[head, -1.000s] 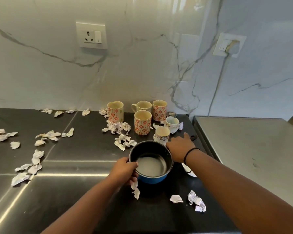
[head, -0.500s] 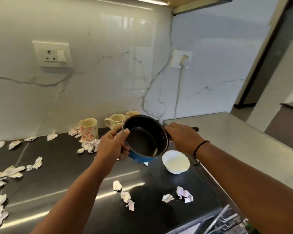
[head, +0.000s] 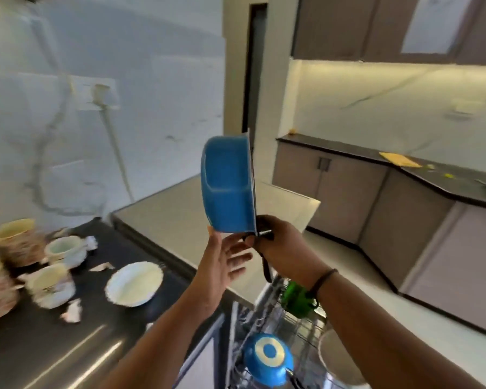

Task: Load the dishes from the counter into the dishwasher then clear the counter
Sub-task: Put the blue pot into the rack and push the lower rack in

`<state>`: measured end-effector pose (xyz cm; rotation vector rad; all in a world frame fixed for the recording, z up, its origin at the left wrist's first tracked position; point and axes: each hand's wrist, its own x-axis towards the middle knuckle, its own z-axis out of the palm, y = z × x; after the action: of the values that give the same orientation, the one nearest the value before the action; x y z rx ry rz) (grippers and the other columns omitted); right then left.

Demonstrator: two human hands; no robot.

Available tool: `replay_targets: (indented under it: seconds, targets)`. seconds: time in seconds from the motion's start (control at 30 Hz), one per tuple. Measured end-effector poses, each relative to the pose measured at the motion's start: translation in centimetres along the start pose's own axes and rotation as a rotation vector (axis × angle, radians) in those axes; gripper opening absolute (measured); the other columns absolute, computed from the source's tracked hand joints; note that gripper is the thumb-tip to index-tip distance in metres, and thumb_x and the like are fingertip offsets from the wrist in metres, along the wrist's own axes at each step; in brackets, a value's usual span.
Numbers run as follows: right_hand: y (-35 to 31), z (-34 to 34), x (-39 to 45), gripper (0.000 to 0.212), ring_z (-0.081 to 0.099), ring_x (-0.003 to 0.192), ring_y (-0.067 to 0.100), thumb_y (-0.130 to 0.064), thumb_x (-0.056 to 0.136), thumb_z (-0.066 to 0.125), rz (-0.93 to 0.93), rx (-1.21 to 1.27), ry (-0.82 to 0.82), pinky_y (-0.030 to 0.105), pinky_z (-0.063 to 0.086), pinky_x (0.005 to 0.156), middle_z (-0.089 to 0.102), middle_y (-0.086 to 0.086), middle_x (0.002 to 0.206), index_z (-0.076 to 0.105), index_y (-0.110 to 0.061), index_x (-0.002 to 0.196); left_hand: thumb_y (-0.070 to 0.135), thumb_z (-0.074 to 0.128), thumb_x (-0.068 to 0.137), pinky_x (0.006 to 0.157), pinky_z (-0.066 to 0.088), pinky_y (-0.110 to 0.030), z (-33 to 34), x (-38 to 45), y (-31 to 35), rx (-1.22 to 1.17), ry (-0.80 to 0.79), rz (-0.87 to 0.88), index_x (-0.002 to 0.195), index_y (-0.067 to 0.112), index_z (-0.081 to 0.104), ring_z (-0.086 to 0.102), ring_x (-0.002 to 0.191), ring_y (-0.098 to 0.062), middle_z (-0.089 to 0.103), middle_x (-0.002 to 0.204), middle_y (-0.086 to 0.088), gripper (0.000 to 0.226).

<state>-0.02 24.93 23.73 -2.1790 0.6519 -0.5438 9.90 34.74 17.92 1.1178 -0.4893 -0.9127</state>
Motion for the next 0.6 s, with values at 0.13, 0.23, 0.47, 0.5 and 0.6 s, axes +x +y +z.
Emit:
replay_targets:
  seconds: [0.13,0.23,0.47,0.5,0.6]
  targets:
    - [5.2,-3.8,-1.7,0.017,0.066,0.080,0.007,-0.029,0.080,0.070,0.124,0.001,0.196,0.023,0.052,0.071,0.072,-0.009,0.089,0.069,-0.028,0.097,0.081,0.031,0.070,0.091,0.046,-0.038,8.9,3.0,-4.8,-0.227,-0.197,-0.205,0.114,0.020,0.065,0.066,0.102,-0.019,0.070,0.112,-0.003,0.082]
    - [10.7,-6.2,-2.1,0.016,0.060,0.087,0.013,-0.029,0.079,0.066,0.197,-0.050,0.353,0.026,0.048,0.072,0.067,-0.003,0.092,0.068,-0.022,0.094,0.074,0.063,0.057,0.072,0.050,-0.023,15.7,5.9,-9.6,-0.309,-0.191,-0.115,0.095,0.026,0.071,0.069,0.082,-0.004,0.073,0.087,0.012,0.062]
    - [24.0,-13.9,-1.8,0.017,0.063,0.076,0.020,-0.030,0.083,0.060,0.502,0.081,0.379,0.034,0.052,0.066,0.070,0.001,0.080,0.067,-0.014,0.084,0.042,0.035,0.101,0.042,0.042,-0.010,28.3,12.8,-18.7,-0.409,-0.069,-0.271,0.063,0.015,0.068,0.058,0.046,-0.004,0.058,0.048,0.004,0.057]
    - [25.6,-15.2,-1.7,0.019,0.063,0.075,0.021,-0.029,0.084,0.060,0.532,0.082,0.327,0.033,0.051,0.066,0.070,0.002,0.079,0.068,-0.013,0.085,0.044,0.023,0.103,0.040,0.040,-0.012,29.0,13.6,-20.0,-0.244,-0.057,-0.287,0.069,0.016,0.060,0.055,0.041,-0.005,0.055,0.044,0.007,0.058]
    - [30.1,-18.9,-1.5,0.015,0.063,0.071,0.016,-0.026,0.086,0.062,0.532,0.050,0.130,0.029,0.048,0.064,0.069,0.000,0.075,0.069,-0.015,0.081,0.076,0.016,0.086,0.037,0.023,-0.015,28.6,15.7,-23.2,0.232,-0.194,-0.407,0.065,0.012,0.047,0.030,0.032,-0.013,0.038,0.042,-0.001,0.074]
